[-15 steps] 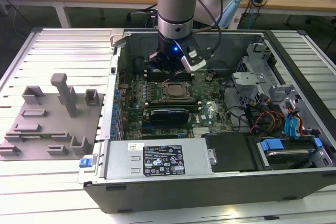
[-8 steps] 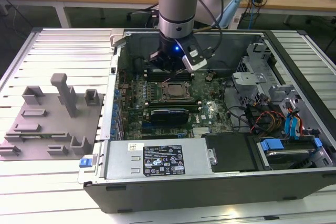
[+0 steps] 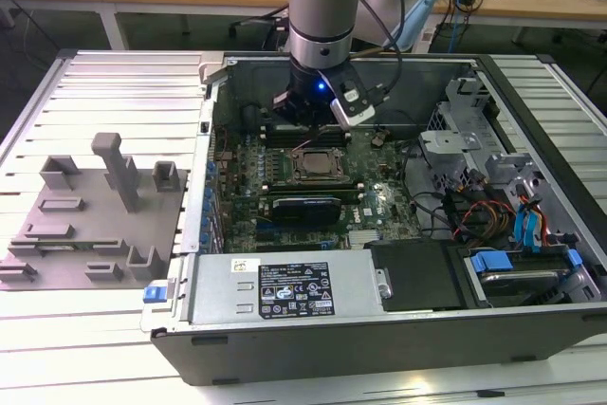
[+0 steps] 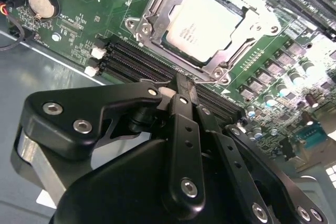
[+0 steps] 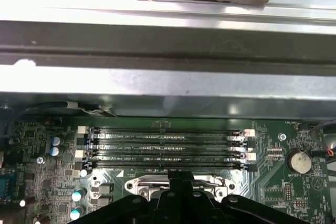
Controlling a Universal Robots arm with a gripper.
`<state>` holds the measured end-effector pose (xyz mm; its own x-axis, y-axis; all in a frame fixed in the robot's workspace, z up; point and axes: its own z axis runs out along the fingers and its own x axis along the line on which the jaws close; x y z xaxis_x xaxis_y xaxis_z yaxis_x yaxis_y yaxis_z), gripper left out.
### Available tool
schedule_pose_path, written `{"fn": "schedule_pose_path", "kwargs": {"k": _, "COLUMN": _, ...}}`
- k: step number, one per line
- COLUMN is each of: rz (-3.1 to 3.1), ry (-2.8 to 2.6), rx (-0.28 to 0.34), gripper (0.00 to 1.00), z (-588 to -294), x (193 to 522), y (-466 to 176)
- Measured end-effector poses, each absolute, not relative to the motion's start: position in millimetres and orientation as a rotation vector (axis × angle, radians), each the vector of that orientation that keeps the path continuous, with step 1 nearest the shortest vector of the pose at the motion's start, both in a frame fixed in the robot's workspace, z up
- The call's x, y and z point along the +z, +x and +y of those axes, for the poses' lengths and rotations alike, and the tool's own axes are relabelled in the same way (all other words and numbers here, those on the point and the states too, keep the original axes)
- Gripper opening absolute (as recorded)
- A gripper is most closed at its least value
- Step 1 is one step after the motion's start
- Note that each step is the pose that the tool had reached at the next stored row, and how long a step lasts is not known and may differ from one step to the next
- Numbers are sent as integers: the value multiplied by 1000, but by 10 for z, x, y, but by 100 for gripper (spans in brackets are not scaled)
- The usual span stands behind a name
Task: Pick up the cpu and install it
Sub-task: 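Install the first cpu locking lever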
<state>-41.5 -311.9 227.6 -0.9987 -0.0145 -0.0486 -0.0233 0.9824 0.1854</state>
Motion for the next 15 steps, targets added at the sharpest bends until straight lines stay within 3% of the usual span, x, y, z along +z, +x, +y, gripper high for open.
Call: {"fn": "schedule_pose_path", "kwargs": {"k": 15, "rz": 3074, "ry": -30, "rx": 294, "gripper": 11, "z": -3082, "x": 2173, "y": -413}}
